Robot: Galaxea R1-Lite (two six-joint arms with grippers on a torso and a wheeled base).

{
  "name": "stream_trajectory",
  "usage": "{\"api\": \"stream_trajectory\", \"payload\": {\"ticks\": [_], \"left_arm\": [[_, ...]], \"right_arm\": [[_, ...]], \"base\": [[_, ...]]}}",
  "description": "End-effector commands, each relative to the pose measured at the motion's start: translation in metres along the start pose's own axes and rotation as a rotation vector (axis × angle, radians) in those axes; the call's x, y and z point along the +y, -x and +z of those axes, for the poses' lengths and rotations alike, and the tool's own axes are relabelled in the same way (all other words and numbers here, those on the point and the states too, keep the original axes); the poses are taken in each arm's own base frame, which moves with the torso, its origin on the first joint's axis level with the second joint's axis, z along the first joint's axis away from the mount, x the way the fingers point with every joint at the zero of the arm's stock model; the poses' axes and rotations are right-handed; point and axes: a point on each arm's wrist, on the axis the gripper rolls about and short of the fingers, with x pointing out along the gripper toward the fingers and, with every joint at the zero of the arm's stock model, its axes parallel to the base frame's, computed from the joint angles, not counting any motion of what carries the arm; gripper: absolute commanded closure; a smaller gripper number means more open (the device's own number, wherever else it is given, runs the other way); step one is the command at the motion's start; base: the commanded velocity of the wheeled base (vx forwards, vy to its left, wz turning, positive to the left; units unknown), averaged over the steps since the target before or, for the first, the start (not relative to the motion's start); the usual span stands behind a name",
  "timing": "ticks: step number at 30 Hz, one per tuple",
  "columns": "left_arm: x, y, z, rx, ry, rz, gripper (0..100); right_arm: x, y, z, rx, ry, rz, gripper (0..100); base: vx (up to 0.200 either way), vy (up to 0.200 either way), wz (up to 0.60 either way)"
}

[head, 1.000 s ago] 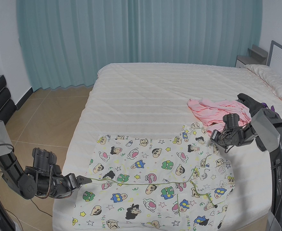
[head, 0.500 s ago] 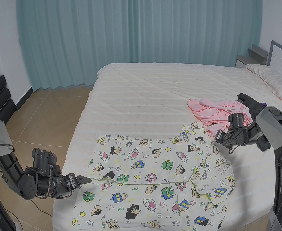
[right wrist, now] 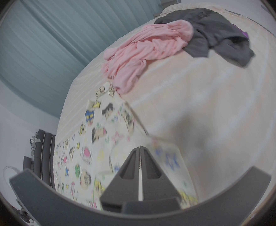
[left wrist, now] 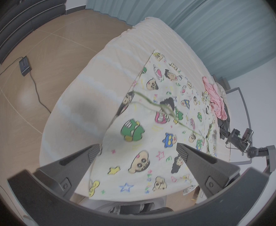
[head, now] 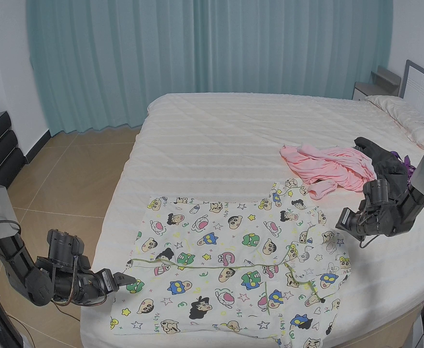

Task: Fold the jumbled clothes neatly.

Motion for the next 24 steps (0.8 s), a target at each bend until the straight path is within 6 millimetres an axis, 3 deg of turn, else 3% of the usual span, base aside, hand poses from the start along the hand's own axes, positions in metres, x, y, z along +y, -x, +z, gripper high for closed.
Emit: {"api": "stream_trajectory", "payload": {"ticks": [1, 12, 18, 19, 24], "left_arm": [[0.007, 0.002, -0.012, 0.042, -0.015, 0.034, 0], [0.008, -0.005, -0.023, 0.075, -0.034, 0.099, 0], [0.010, -0.011, -0.022, 0.066, -0.038, 0.135, 0], [0.010, -0.014, -0.022, 0.069, -0.037, 0.141, 0], [0.010, -0.019, -0.019, 0.054, -0.035, 0.165, 0]], "right_arm": [[0.003, 0.069, -0.023, -0.038, 0.019, 0.067, 100], [0.004, 0.089, -0.071, 0.104, 0.062, 0.060, 100], [0.005, 0.091, -0.086, 0.163, 0.082, 0.082, 100], [0.004, 0.091, -0.090, 0.179, 0.085, 0.088, 0], [0.003, 0.094, -0.098, 0.216, 0.093, 0.101, 0]], "base": [[-0.200, 0.000, 0.00], [-0.200, 0.000, 0.00], [0.000, 0.000, 0.00], [0.000, 0.000, 0.00], [0.000, 0.000, 0.00]]}}
